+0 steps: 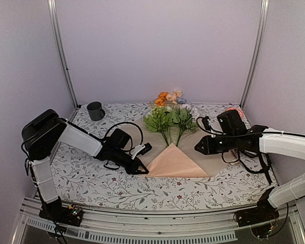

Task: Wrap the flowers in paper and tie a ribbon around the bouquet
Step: Press the fold line on the 1/4-folded wrapping paper.

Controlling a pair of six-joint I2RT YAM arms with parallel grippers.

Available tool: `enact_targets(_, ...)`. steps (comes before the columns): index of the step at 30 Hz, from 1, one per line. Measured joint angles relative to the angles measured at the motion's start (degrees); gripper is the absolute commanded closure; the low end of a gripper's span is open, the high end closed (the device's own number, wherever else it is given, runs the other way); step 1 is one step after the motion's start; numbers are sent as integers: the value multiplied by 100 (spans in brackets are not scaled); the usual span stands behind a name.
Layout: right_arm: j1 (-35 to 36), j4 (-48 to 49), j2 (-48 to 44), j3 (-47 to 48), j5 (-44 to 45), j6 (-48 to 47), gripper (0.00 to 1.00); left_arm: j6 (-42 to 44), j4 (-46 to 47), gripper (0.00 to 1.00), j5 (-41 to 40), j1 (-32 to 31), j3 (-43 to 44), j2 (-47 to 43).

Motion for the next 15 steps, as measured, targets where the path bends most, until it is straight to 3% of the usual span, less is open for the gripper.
enact_targets(3, 557, 1325, 411, 199, -1276, -229, 99, 0, -22, 100, 22, 7, 20, 13)
enact_targets(7, 839, 2688, 2308, 785, -2933, -72, 99, 2, -52, 100, 61, 11, 52, 37)
enact_targets(11, 949, 3143, 3895, 1381, -3838, 107, 99, 20, -70, 100, 162, 22, 146, 140)
enact_targets(15, 955, 3187, 4402, 1421, -4037, 264, 99, 24, -48, 100, 251, 26, 192, 203)
